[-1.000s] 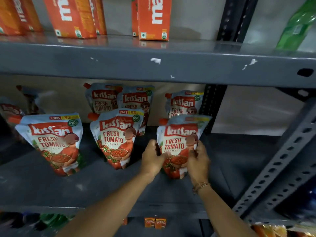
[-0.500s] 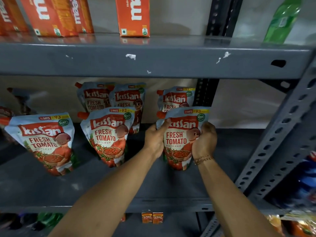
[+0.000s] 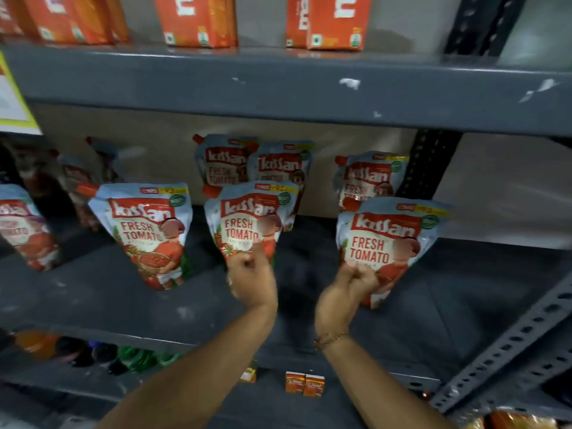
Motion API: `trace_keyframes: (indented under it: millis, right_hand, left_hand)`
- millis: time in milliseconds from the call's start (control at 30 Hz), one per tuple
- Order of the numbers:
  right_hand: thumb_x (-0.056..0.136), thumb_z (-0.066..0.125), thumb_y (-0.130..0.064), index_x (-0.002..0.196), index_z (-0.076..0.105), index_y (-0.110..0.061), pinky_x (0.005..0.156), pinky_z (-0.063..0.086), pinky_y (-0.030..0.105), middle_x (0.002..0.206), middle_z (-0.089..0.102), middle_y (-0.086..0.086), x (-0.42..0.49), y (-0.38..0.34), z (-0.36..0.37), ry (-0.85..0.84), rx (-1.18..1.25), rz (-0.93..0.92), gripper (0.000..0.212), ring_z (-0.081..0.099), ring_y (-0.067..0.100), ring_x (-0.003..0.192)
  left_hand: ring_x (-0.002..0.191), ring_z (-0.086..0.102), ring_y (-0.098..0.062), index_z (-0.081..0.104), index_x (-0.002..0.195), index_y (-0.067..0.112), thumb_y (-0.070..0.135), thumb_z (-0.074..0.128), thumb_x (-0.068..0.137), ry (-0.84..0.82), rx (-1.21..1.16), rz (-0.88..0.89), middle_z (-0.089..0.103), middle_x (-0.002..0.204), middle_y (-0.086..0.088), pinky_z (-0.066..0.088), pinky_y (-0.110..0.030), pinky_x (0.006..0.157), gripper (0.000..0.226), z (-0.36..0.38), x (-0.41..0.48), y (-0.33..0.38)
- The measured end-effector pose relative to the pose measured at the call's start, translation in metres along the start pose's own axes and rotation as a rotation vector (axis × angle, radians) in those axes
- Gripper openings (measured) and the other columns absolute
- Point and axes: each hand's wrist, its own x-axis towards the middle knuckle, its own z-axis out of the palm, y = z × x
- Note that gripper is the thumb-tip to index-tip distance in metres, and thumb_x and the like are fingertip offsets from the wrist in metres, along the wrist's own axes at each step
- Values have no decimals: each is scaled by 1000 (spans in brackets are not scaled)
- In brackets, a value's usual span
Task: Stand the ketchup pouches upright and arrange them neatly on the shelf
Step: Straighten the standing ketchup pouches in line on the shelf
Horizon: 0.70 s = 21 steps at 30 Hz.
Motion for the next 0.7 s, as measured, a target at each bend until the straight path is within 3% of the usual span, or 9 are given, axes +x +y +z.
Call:
trace_keyframes:
  millis: [33, 100, 167, 200, 267, 367, 500, 600, 700]
  right_hand:
    - [94, 39, -24, 90, 41, -29, 80, 45, 20, 94, 49, -6, -11, -8, 18, -175, 11, -40, 7, 52, -3, 85]
    - [97, 39, -23, 103, 43, -29, 82, 44, 17, 95, 50, -12, -8, -13, 48, -399, -9, -20, 10, 51, 5, 92]
    - [98, 39, -14, 117, 48, -18, 77, 48, 11, 99, 56, -10, 3, -23, 82, -461, 67, 138, 21, 55, 7, 94]
    - [98, 39, -10, 118, 52, -13, 73, 50, 13, 98, 60, -7, 9, -28, 92, -476, 126, 211, 24, 58, 8, 91]
    - [95, 39, -1, 98, 61, -10, 64, 54, 17, 86, 64, -2, 17, -35, 102, -468, 169, 267, 24, 62, 12, 81]
    - [92, 36, 7, 74, 58, -15, 60, 50, 22, 78, 62, 2, 25, -35, 99, -388, 174, 259, 35, 60, 15, 74]
    - [95, 36, -1, 78, 54, -18, 54, 51, 20, 77, 59, 1, 26, -36, 89, -295, 216, 241, 30, 59, 9, 65]
    - [96, 37, -4, 78, 51, -18, 68, 51, 27, 80, 58, 2, 27, -38, 83, -241, 255, 196, 27, 58, 15, 74]
    - [95, 42, -11, 84, 52, -20, 89, 50, 40, 90, 58, 7, 28, -32, 84, -207, 184, 155, 17, 58, 28, 93]
  left_hand:
    - [87, 65, -31, 58, 76, 10, 58, 57, 74, 81, 19, -40, 67, 89, -11, 54, -46, 83, 49, -8, 19, -1]
    - [107, 61, -38, 59, 107, -3, 64, 58, 71, 73, 54, -89, 63, 116, -22, 49, -52, 95, 77, -15, 46, 3]
    - [124, 52, -32, 47, 131, -1, 47, 64, 81, -44, -6, -46, 52, 136, -19, 42, -41, 106, 71, -22, 65, 20]
    - [124, 54, -28, 49, 132, 2, 38, 64, 84, -118, -15, 18, 55, 136, -15, 44, -34, 103, 62, -23, 70, 25]
    - [104, 66, -21, 62, 115, 2, 31, 63, 86, -242, -3, 149, 69, 112, -9, 54, -20, 83, 41, -27, 79, 37]
    - [77, 63, -2, 63, 94, 9, 27, 64, 87, -334, -48, 182, 66, 82, 8, 50, -2, 57, 19, -26, 88, 50]
    - [79, 69, -8, 65, 101, 11, 22, 66, 86, -460, -172, 101, 69, 87, 5, 56, -15, 65, 19, -15, 79, 46]
    - [68, 71, 2, 64, 102, 12, 21, 66, 86, -502, -206, 87, 70, 85, 6, 55, -14, 60, 19, -10, 68, 41]
    - [65, 70, 6, 65, 90, 19, 22, 67, 85, -507, -210, 76, 70, 84, 6, 54, -17, 62, 7, -9, 64, 42]
